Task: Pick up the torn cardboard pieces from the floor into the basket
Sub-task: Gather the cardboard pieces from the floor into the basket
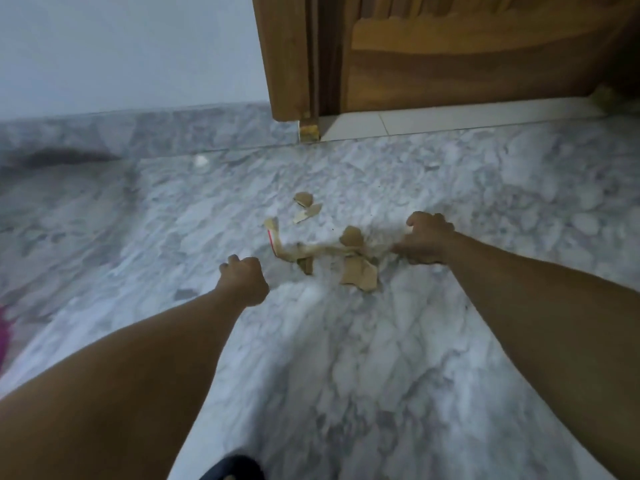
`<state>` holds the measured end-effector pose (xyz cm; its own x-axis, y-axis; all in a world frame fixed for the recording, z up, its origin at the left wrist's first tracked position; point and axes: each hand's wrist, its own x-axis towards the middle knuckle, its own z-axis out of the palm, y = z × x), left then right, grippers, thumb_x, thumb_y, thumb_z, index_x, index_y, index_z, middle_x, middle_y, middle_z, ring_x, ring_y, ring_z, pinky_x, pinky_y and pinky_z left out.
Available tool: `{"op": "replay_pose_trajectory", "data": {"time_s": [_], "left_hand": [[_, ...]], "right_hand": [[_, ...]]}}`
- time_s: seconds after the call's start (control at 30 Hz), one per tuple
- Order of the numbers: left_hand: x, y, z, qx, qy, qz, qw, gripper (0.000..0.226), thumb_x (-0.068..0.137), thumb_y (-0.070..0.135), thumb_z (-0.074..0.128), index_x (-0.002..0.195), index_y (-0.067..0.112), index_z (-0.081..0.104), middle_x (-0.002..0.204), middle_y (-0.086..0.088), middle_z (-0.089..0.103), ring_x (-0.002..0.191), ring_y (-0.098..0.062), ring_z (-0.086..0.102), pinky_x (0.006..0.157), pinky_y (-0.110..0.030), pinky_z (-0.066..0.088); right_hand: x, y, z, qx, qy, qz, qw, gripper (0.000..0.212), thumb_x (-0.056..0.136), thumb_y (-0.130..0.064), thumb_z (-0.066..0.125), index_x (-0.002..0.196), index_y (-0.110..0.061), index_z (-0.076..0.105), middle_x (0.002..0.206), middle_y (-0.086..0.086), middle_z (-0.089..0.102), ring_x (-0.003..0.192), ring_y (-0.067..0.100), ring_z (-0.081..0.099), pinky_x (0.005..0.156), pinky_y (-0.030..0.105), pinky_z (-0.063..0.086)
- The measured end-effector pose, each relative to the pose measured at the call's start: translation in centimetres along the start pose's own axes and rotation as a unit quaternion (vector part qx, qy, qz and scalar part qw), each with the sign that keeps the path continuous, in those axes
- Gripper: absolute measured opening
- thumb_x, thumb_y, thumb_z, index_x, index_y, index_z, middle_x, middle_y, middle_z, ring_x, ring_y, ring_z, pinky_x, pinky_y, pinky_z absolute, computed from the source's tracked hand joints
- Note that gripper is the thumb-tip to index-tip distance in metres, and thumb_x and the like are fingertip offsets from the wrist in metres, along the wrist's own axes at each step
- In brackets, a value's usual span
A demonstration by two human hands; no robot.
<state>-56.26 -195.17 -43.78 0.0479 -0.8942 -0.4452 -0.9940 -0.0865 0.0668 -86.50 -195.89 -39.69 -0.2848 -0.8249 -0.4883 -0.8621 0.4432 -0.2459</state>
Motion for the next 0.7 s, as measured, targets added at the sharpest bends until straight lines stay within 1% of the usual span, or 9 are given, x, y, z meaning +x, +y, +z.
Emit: {"op": "replay_pose_trajectory", "data": {"time_s": [0.07, 0.13, 0.23, 0.3, 0.43, 0.5, 0.53, 0.6, 0.7], "left_hand": [[0.9, 0.1, 1.3, -0.028, 0.022, -0.009, 0.999, 0.042, 0.088, 0.017, 0.051, 0.129, 0.01, 0.049, 0.13, -0.019, 0.043, 0.12, -0.035, 0.041, 0.101, -0.036, 0.038], [1.6, 0.4, 2.3, -0.082, 0.044, -0.023, 0.995, 0.039, 0.085, 0.015, 0.063, 0.122, 0.008, 0.055, 0.126, -0.02, 0.042, 0.116, -0.036, 0.044, 0.098, -0.038, 0.044], [2.4, 0.7, 2.6, -0.161, 0.047, -0.031, 0.985, 0.037, 0.071, 0.01, 0.082, 0.102, 0.006, 0.064, 0.113, -0.016, 0.054, 0.102, -0.032, 0.057, 0.085, -0.036, 0.053], [2.6, 0.9, 2.2, -0.221, 0.039, -0.039, 0.974, 0.033, 0.069, 0.004, 0.083, 0.093, 0.009, 0.061, 0.104, -0.013, 0.058, 0.091, -0.028, 0.06, 0.075, -0.033, 0.055], [3.1, 1.2, 1.6, -0.247, 0.029, -0.024, 0.968, 0.022, 0.076, 0.004, 0.073, 0.096, 0.008, 0.064, 0.095, -0.01, 0.058, 0.083, -0.025, 0.058, 0.073, -0.034, 0.056], [3.4, 1.5, 1.3, -0.235, 0.029, -0.008, 0.971, 0.013, 0.078, 0.005, 0.069, 0.091, 0.008, 0.068, 0.095, -0.009, 0.065, 0.081, -0.023, 0.06, 0.071, -0.03, 0.053], [3.6, 1.8, 1.1, -0.233, 0.03, 0.001, 0.972, 0.011, 0.079, 0.006, 0.068, 0.088, 0.011, 0.069, 0.096, -0.009, 0.068, 0.083, -0.023, 0.062, 0.071, -0.03, 0.053], [3.9, 2.6, 0.8, -0.215, 0.053, 0.023, 0.975, 0.011, 0.083, 0.008, 0.062, 0.088, 0.016, 0.067, 0.106, -0.007, 0.066, 0.099, -0.025, 0.059, 0.08, -0.032, 0.049], [4.4, 4.2, 0.2, -0.187, 0.109, 0.043, 0.975, 0.013, 0.084, 0.013, 0.06, 0.093, 0.021, 0.064, 0.129, -0.005, 0.046, 0.123, -0.028, 0.034, 0.098, -0.037, 0.031]], "right_hand": [[0.5, 0.8, 0.9, -0.013, 0.006, 0.038, 0.999, 0.096, 0.077, -0.064, 0.067, 0.149, -0.015, 0.028, 0.155, 0.019, 0.021, 0.142, 0.04, 0.019, 0.114, 0.047, 0.023], [1.6, 1.5, 2.0, -0.046, -0.005, 0.044, 0.998, 0.088, 0.085, -0.064, 0.056, 0.152, -0.019, 0.022, 0.16, 0.013, 0.011, 0.146, 0.039, 0.007, 0.117, 0.049, 0.014], [3.3, 2.7, 4.2, -0.033, 0.029, 0.043, 0.998, 0.061, 0.093, -0.045, 0.054, 0.145, -0.022, 0.032, 0.148, 0.018, 0.031, 0.136, 0.041, 0.027, 0.106, 0.048, 0.03], [3.4, 3.2, 4.8, 0.0, 0.069, 0.064, 0.996, 0.057, 0.087, -0.042, 0.06, 0.136, -0.025, 0.037, 0.138, 0.019, 0.035, 0.127, 0.041, 0.034, 0.099, 0.048, 0.035], [3.0, 3.2, 3.2, 0.11, 0.047, 0.156, 0.98, 0.114, 0.062, -0.03, 0.087, 0.148, -0.02, 0.013, 0.149, 0.02, 0.011, 0.136, 0.042, 0.024, 0.107, 0.046, 0.036], [3.2, 3.4, 2.7, 0.145, 0.014, 0.156, 0.977, 0.12, 0.064, -0.023, 0.088, 0.151, -0.008, 0.006, 0.151, 0.023, 0.017, 0.136, 0.039, 0.03, 0.106, 0.042, 0.039], [3.3, 3.4, 2.6, 0.155, 0.0, 0.144, 0.977, 0.11, 0.066, -0.022, 0.086, 0.148, -0.002, 0.015, 0.146, 0.023, 0.029, 0.13, 0.036, 0.039, 0.101, 0.04, 0.043], [3.4, 3.0, 2.1, 0.175, 0.011, 0.105, 0.979, 0.068, 0.066, -0.022, 0.077, 0.122, 0.002, 0.046, 0.118, 0.022, 0.052, 0.102, 0.03, 0.055, 0.077, 0.036, 0.048], [3.1, 1.5, 0.5, 0.228, 0.025, 0.018, 0.973, 0.024, 0.083, -0.01, 0.064, 0.103, 0.004, 0.06, 0.085, 0.012, 0.054, 0.071, 0.021, 0.05, 0.059, 0.031, 0.038]]}}
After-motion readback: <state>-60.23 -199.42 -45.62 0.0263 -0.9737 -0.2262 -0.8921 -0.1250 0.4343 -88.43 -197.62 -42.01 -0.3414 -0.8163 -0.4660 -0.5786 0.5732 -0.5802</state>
